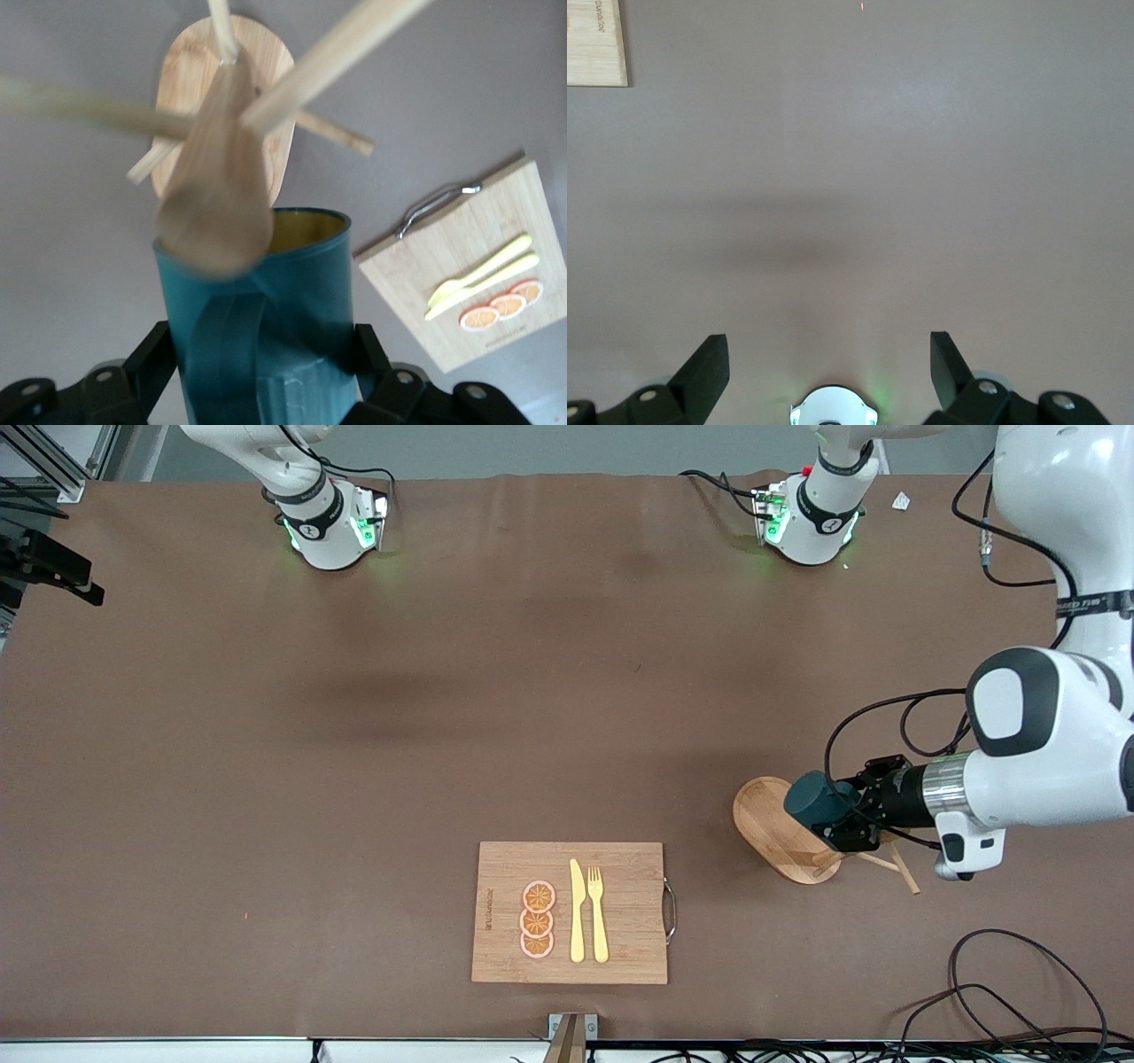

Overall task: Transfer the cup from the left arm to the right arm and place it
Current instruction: 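Lift the teal mug off the stand peg with the left gripper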

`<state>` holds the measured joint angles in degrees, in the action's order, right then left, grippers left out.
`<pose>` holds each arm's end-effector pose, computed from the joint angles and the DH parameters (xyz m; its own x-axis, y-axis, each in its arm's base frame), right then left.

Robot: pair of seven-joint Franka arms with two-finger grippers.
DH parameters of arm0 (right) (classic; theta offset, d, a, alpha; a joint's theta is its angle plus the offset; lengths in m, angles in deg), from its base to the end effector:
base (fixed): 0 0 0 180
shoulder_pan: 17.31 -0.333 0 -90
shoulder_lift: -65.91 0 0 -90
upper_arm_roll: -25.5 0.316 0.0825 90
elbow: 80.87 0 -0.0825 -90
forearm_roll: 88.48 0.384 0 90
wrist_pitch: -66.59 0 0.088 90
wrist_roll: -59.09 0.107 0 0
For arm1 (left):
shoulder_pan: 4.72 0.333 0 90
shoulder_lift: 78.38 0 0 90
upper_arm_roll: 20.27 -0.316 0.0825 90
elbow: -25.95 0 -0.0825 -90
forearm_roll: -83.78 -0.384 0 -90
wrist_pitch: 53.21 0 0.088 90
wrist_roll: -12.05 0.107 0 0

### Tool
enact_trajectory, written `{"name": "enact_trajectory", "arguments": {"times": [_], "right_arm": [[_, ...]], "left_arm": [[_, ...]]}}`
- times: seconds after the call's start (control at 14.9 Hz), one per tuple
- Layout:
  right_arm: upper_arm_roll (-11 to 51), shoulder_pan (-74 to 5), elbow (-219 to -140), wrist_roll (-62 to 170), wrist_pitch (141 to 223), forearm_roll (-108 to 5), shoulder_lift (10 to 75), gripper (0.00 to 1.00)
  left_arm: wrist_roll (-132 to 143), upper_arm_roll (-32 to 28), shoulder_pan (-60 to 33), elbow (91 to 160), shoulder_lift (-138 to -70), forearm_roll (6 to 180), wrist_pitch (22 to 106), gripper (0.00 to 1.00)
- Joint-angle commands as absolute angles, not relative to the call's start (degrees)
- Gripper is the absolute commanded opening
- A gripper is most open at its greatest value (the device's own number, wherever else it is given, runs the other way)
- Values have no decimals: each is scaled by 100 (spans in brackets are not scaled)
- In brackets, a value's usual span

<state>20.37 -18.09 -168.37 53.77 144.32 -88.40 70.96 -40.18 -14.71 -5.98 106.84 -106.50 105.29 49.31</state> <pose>0.5016 -0.0405 0.6732 0.9965 0.0185 -0.0814 0.0171 -0.9997 -0.0169 0.6818 -0.1013 0.4178 0.5913 0.7078 -0.3864 0.7957 -0.5902 0.1364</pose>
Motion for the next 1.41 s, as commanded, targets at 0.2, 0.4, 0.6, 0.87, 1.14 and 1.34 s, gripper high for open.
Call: {"name": "enact_trajectory", "arguments": {"times": [0.2, 0.4, 0.6, 0.87, 1.14, 1.34], "right_arm": [[2023, -1846, -16893, 5162, 14429, -8962, 7198, 100], [2023, -1854, -16893, 5162, 14420, -8971, 7198, 100], [2031, -1863, -16893, 5171, 14420, -9032, 7198, 100], [2031, -1863, -16893, 5241, 14411, -9050, 7198, 100], [2031, -1863, -16893, 5241, 14420, -9059, 7198, 100], [2031, -1863, -16893, 5241, 14420, -9059, 7198, 100]], "left_arm": [[-4848, -1245, -980, 10751, -10106, 10400, 4575, 58], [-5315, -1139, -1525, 10638, -10106, 10127, 4610, 58], [-5439, -1148, -2149, 10540, -10185, 9943, 4925, 58], [-5737, -1165, -3150, 10532, -10474, 9312, 5864, 58], [-5808, -1218, -4161, 10505, -10887, 8110, 6709, 58], [-5975, -1218, -4768, 10505, -11072, 7001, 7018, 54]]}}
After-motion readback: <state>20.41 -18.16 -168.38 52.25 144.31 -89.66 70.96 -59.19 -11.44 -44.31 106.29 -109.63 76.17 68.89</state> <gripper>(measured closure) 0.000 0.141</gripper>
